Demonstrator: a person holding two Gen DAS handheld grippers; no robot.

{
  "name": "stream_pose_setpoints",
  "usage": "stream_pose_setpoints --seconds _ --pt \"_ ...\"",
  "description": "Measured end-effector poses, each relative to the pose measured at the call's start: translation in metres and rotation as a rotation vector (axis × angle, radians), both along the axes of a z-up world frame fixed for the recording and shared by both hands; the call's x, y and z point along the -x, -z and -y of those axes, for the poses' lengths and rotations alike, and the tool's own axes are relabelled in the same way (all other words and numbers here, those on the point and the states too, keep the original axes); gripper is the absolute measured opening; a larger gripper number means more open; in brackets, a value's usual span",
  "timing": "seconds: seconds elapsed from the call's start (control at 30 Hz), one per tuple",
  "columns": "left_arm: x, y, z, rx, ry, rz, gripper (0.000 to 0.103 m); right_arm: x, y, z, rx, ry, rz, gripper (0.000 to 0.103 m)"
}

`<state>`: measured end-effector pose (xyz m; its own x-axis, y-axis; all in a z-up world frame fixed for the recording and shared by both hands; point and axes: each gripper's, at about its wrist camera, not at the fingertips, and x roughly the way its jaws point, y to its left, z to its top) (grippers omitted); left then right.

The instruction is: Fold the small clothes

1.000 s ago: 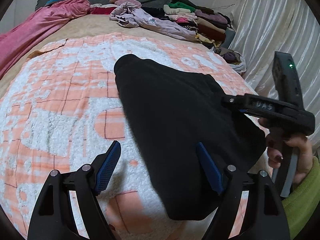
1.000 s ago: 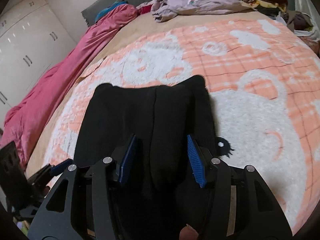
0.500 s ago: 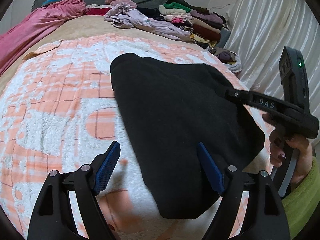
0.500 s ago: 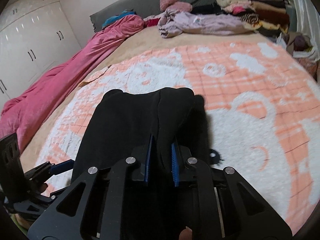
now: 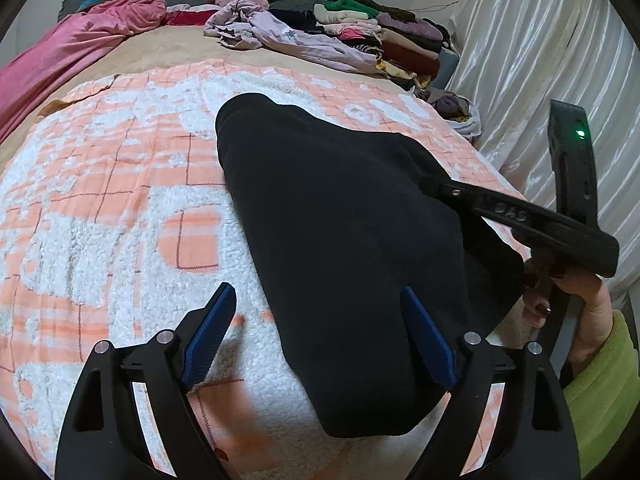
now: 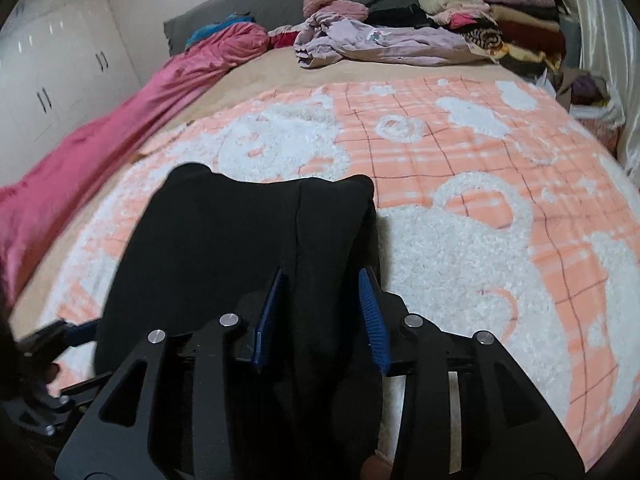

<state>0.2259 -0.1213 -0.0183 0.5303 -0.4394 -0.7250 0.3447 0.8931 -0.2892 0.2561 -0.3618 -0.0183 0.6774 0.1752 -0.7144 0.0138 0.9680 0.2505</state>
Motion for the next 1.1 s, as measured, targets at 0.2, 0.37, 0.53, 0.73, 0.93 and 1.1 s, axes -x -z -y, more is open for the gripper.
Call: stream_pose_setpoints --seconds 0.2,0.37,0.53,0.73,0.93,1.1 --pt "0.000 0.000 -0.001 0.007 0.003 -0.004 0.084 0.028 -0.025 0.017 -0.069 0.017 0.064 0.033" --pt "0.002 0.000 0.001 0.008 0.012 -0.005 0.083 0.043 -0.041 0.020 -0.068 -0.032 0.081 0.039" --pt "0.006 0.000 0.005 0.016 0.029 -0.019 0.083 0.050 -0.036 0.010 -0.089 -0.085 0.021 0.039" --pt "0.007 0.001 0.007 0.013 0.031 -0.022 0.083 0.048 -0.008 0.001 -0.136 -0.087 -0.075 0.039" --pt "0.008 0.000 0.008 0.018 0.026 -0.018 0.083 0.044 0.001 -0.007 -0.154 -0.105 -0.101 0.013" --pt "0.012 -0.004 0.012 0.018 0.035 0.001 0.083 0.050 -0.013 -0.013 -0.100 -0.109 -0.059 0.012"
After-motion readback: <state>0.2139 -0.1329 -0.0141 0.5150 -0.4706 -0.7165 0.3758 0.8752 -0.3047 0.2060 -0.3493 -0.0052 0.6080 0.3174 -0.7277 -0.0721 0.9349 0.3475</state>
